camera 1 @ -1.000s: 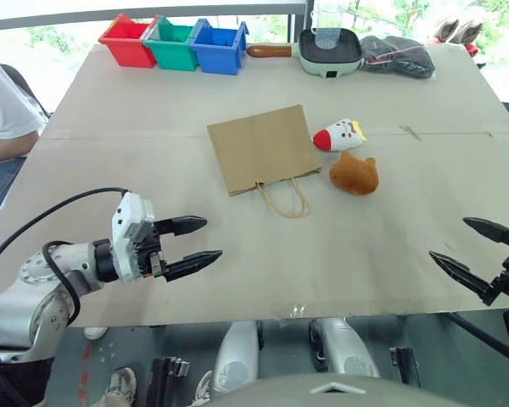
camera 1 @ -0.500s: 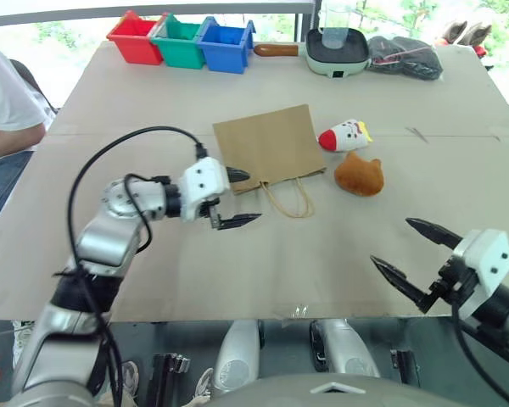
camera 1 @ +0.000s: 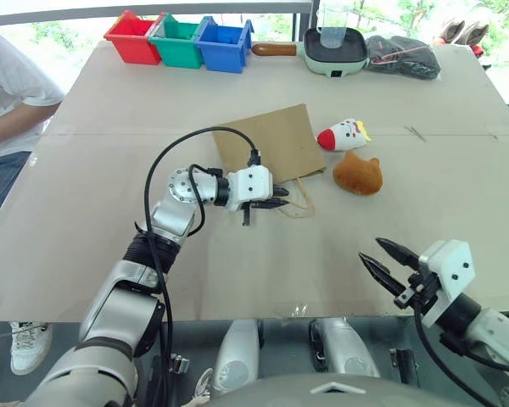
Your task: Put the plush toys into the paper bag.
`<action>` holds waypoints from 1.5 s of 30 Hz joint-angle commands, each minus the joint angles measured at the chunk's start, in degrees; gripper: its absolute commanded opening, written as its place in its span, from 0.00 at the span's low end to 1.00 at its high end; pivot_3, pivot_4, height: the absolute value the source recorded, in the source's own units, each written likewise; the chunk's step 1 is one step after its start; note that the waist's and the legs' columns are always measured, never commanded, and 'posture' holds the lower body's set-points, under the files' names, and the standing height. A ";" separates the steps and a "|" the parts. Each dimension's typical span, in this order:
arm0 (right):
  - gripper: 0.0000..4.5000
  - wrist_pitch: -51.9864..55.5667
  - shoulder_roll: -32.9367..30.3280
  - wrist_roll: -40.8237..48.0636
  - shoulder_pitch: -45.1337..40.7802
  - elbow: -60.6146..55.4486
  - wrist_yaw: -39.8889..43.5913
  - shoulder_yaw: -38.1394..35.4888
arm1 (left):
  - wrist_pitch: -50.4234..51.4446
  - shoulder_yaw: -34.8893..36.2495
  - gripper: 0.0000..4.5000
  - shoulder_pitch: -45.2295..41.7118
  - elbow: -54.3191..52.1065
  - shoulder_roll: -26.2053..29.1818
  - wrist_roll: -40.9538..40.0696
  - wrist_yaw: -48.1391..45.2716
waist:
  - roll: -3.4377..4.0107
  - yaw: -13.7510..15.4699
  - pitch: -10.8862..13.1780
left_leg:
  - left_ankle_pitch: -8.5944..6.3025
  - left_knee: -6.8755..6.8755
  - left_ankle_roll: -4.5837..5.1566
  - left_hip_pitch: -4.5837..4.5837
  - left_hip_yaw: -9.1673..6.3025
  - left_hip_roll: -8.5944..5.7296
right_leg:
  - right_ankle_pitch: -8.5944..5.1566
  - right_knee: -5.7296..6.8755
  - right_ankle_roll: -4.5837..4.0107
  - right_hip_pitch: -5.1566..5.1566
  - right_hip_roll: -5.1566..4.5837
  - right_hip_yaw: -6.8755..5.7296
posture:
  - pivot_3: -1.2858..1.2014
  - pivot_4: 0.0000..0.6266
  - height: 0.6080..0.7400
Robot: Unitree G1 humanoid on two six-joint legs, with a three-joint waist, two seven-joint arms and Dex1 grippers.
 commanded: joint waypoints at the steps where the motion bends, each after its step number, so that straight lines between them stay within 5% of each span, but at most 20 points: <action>1: 0.01 0.98 0.58 -0.54 -5.53 0.25 -1.47 3.74 | 18.44 5.78 0.00 -0.51 -7.64 0.09 -11.72 -1.80 | -0.03 -0.20 0.01 | 0.00 0.07 0.00 -0.05 -0.01 0.00 | 0.00 0.07 0.00 -0.05 0.00 0.00 | 0.52 0.24 1.00; 7: 0.01 4.87 4.15 -3.10 -26.50 13.27 -1.39 14.79 | 45.79 14.26 0.00 3.45 -24.16 0.36 -29.16 4.37 | -0.04 -0.97 0.03 | 0.00 0.57 0.00 -0.19 -0.08 -0.01 | -0.01 0.54 0.02 -0.15 -0.01 -0.04 | 0.52 0.24 1.00; 15: 0.01 -1.80 13.09 -9.91 -48.47 43.78 3.94 25.19 | 63.35 24.44 0.00 8.05 -39.88 -3.45 -47.06 21.33 | -0.05 -0.82 0.04 | 0.01 0.61 0.00 -0.18 -0.27 -0.01 | 0.01 0.72 -0.03 -0.17 0.01 -0.18 | 0.52 0.24 1.00; 32: 0.01 -22.98 27.49 -16.55 -59.95 77.60 7.70 24.68 | 65.57 31.07 0.00 10.08 -44.99 -3.39 -60.77 37.36 | -0.05 -1.12 0.04 | 0.02 0.60 -0.04 -0.15 -0.25 -0.04 | 0.05 0.77 -0.05 -0.17 -0.06 -0.16 | 0.52 0.24 1.00; 45: 0.01 -33.82 28.21 -30.39 -62.30 88.96 10.32 33.03 | 57.53 29.52 0.00 6.81 -44.74 -3.41 -54.47 40.49 | -0.07 -1.28 0.01 | 0.05 0.53 -0.09 -0.06 -0.25 -0.04 | 0.05 0.81 -0.06 -0.16 -0.02 -0.15 | 0.52 0.24 1.00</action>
